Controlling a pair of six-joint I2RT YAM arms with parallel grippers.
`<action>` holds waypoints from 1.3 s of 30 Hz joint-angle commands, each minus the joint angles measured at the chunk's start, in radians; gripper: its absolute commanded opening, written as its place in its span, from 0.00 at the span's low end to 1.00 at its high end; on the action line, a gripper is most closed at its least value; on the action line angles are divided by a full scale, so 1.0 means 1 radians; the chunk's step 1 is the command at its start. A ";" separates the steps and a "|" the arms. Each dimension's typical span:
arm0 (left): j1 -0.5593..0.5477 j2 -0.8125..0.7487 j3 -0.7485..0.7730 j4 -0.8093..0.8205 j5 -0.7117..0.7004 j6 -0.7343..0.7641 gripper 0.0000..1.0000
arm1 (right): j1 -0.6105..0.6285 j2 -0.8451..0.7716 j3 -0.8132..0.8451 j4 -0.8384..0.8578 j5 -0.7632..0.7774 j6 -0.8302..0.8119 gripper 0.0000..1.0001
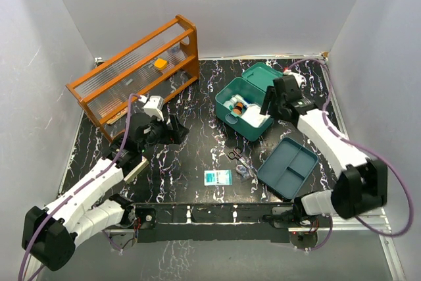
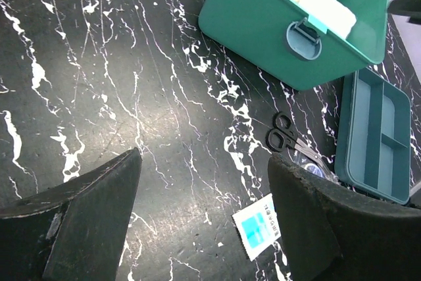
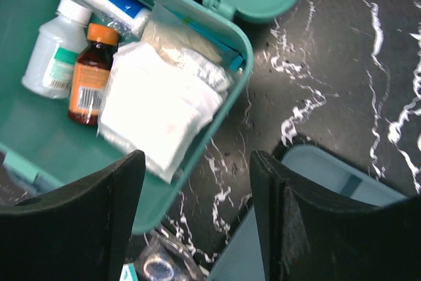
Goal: Organize the medicine kit
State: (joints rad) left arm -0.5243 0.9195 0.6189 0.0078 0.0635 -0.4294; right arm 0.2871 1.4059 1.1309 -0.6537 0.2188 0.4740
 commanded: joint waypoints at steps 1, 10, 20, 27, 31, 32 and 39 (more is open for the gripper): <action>0.006 0.001 0.012 0.038 0.060 -0.013 0.77 | 0.003 -0.221 -0.066 -0.033 0.054 0.028 0.64; 0.007 0.018 -0.008 0.080 0.070 -0.031 0.77 | 0.002 -0.463 -0.239 -0.240 0.231 0.352 0.63; 0.007 0.015 -0.007 0.065 0.079 -0.028 0.77 | -0.041 -0.412 -0.437 -0.204 0.259 0.551 0.66; 0.006 0.020 -0.002 0.064 0.085 -0.025 0.77 | -0.099 -0.296 -0.492 -0.016 0.107 0.414 0.56; 0.006 0.031 -0.006 0.085 0.136 -0.025 0.77 | -0.116 -0.225 -0.476 0.056 0.091 0.302 0.41; 0.006 0.042 -0.005 0.095 0.169 -0.023 0.77 | -0.117 -0.211 -0.471 0.077 0.091 0.278 0.39; 0.004 0.121 0.022 0.107 0.276 -0.032 0.76 | -0.117 -0.097 -0.394 0.201 0.050 0.124 0.28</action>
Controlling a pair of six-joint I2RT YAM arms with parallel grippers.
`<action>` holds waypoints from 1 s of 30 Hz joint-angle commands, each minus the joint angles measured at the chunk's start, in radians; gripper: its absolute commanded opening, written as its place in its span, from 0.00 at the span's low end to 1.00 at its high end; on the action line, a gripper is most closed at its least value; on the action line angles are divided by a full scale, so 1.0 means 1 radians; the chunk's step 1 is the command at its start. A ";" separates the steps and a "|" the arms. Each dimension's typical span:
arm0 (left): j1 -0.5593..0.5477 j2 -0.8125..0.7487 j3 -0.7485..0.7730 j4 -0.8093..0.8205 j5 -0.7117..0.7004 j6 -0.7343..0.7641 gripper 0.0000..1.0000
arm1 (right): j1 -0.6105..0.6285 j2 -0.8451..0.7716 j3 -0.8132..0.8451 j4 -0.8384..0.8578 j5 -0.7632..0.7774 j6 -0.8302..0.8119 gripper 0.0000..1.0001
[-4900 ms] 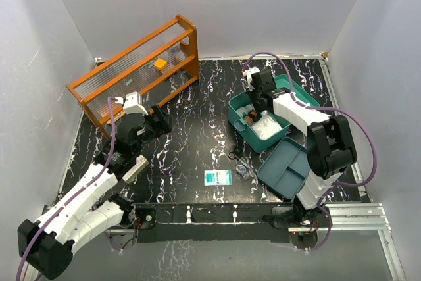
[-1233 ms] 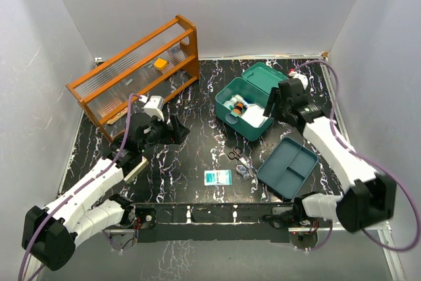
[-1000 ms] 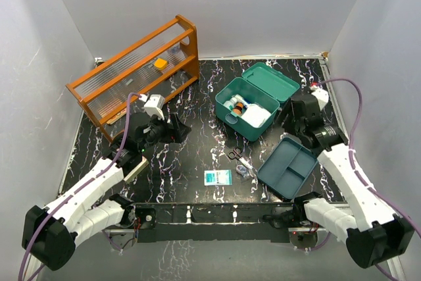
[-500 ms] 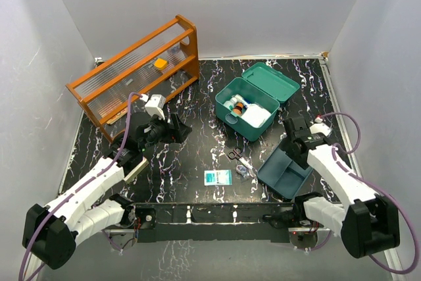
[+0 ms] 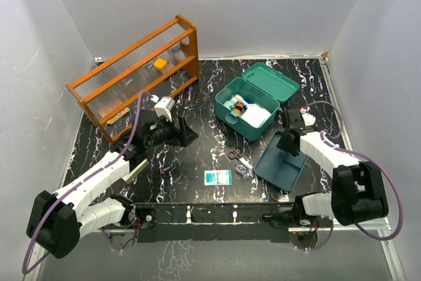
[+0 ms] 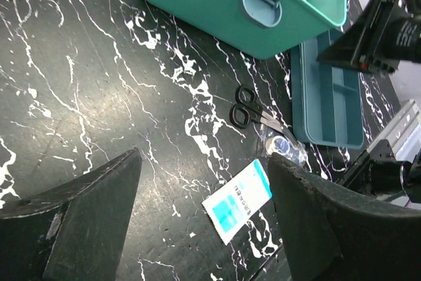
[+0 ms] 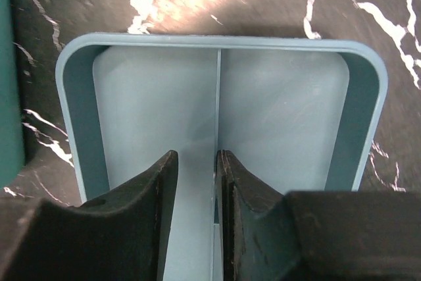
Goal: Organize the medicine kit
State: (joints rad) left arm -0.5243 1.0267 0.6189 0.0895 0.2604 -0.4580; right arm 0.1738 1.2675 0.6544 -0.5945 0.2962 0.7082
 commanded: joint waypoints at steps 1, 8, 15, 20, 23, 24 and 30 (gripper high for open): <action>0.003 0.016 0.024 0.027 0.079 -0.003 0.76 | -0.004 0.051 0.092 0.152 -0.033 -0.124 0.27; 0.002 0.028 0.019 0.006 0.056 -0.012 0.80 | -0.005 -0.020 0.162 -0.003 0.067 -0.032 0.41; -0.029 0.082 0.033 0.013 0.064 -0.031 0.79 | 0.156 -0.205 0.106 -0.114 -0.013 0.084 0.45; -0.033 0.078 0.040 0.009 -0.011 -0.047 0.79 | 0.353 -0.234 0.107 -0.205 0.019 0.228 0.45; -0.032 0.061 0.042 0.000 -0.061 -0.046 0.79 | 0.470 -0.216 0.103 -0.208 0.023 0.241 0.44; -0.032 0.051 0.039 0.000 -0.074 -0.046 0.79 | 0.503 -0.210 0.103 -0.198 0.023 0.233 0.43; -0.032 0.010 0.022 0.006 -0.115 -0.047 0.79 | 0.608 -0.181 0.044 -0.019 -0.064 0.148 0.32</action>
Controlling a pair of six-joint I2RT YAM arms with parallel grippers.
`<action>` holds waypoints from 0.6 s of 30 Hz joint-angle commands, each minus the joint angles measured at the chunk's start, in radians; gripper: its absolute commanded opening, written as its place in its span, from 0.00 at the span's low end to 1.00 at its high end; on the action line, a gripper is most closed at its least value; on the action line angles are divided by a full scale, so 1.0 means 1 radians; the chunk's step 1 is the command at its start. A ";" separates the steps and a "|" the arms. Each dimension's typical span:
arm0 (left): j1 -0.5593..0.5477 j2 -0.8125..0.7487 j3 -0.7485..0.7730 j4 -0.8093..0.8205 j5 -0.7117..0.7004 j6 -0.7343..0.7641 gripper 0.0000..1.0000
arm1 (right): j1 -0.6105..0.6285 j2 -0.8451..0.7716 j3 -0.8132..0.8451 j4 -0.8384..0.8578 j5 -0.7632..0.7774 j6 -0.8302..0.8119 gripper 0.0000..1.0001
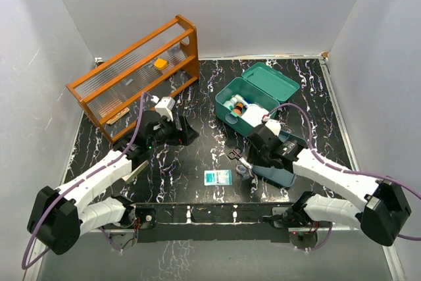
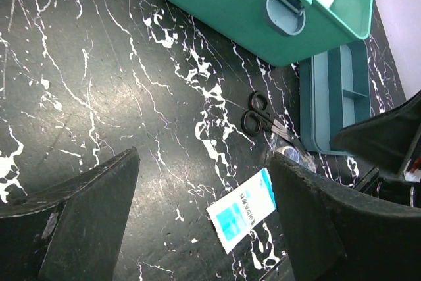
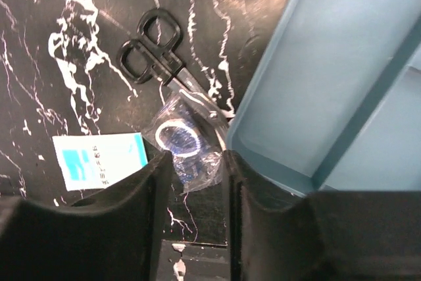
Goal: Organize the medicine kit
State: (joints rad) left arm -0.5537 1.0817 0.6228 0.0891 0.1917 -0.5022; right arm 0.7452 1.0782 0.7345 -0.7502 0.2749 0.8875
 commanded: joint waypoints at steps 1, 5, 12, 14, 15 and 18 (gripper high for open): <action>-0.002 -0.047 0.021 0.005 -0.050 -0.001 0.79 | 0.047 0.015 -0.048 0.171 -0.061 -0.069 0.30; -0.002 -0.048 0.025 -0.010 -0.059 0.006 0.79 | 0.088 0.074 -0.062 0.246 -0.101 -0.127 0.28; -0.002 -0.041 0.024 -0.011 -0.069 0.008 0.79 | 0.162 0.213 -0.023 0.241 -0.027 -0.171 0.38; -0.003 -0.038 0.025 -0.010 -0.070 0.008 0.79 | 0.163 0.247 -0.009 0.223 -0.009 -0.184 0.38; -0.002 -0.036 0.025 -0.011 -0.070 0.008 0.79 | 0.163 0.270 0.000 0.209 0.002 -0.191 0.37; -0.002 -0.036 0.021 -0.007 -0.072 0.010 0.79 | 0.172 0.309 0.026 0.172 0.025 -0.212 0.35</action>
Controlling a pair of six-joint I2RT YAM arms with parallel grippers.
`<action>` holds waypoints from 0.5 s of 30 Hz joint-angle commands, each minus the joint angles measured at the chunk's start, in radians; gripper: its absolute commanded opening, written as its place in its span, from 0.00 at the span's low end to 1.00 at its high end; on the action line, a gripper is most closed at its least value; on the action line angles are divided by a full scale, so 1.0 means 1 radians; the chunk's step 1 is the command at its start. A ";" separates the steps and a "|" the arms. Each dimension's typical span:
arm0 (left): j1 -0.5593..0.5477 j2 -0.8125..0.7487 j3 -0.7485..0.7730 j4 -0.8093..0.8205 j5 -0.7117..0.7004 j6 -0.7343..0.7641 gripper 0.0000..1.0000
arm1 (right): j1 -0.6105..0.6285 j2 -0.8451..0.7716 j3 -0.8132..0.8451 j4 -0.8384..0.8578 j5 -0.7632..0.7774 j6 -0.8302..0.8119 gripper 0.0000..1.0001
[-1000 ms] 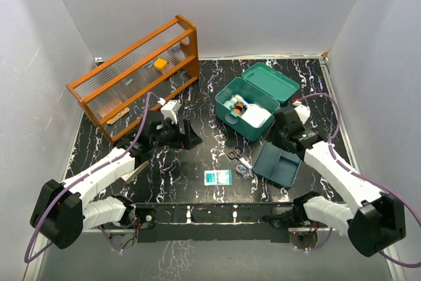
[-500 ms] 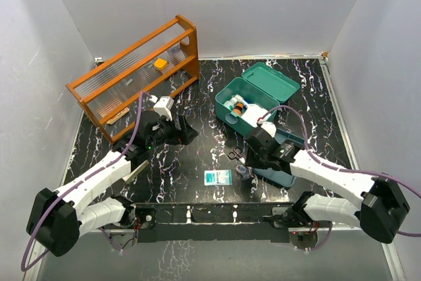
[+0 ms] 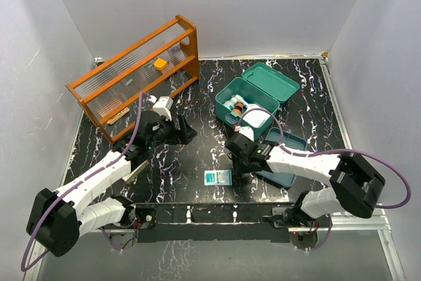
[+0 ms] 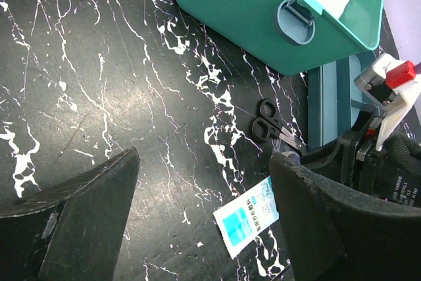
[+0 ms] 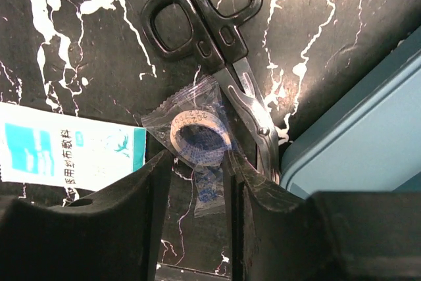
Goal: Organize the medicine kit
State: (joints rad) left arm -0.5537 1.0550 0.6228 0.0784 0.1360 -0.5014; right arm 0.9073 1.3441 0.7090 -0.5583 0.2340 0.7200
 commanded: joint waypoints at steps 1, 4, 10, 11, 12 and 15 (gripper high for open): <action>-0.002 -0.008 0.019 0.005 -0.016 0.009 0.79 | 0.013 0.053 0.057 -0.026 0.071 -0.049 0.34; -0.003 -0.003 0.019 0.006 -0.018 0.010 0.79 | 0.016 0.070 0.066 -0.025 0.067 -0.060 0.32; -0.002 0.001 0.019 0.006 -0.023 0.015 0.79 | 0.020 0.095 0.137 -0.092 0.108 -0.061 0.35; -0.003 0.001 0.019 0.006 -0.024 0.016 0.79 | 0.023 0.095 0.156 -0.107 0.116 -0.060 0.37; -0.003 0.000 0.019 0.006 -0.024 0.017 0.79 | 0.025 0.093 0.171 -0.119 0.122 -0.062 0.38; -0.002 0.002 0.019 0.007 -0.024 0.020 0.79 | 0.025 0.086 0.204 -0.129 0.121 -0.070 0.40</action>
State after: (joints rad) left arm -0.5537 1.0592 0.6228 0.0780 0.1219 -0.4976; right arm 0.9260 1.4448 0.8337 -0.6571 0.3077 0.6624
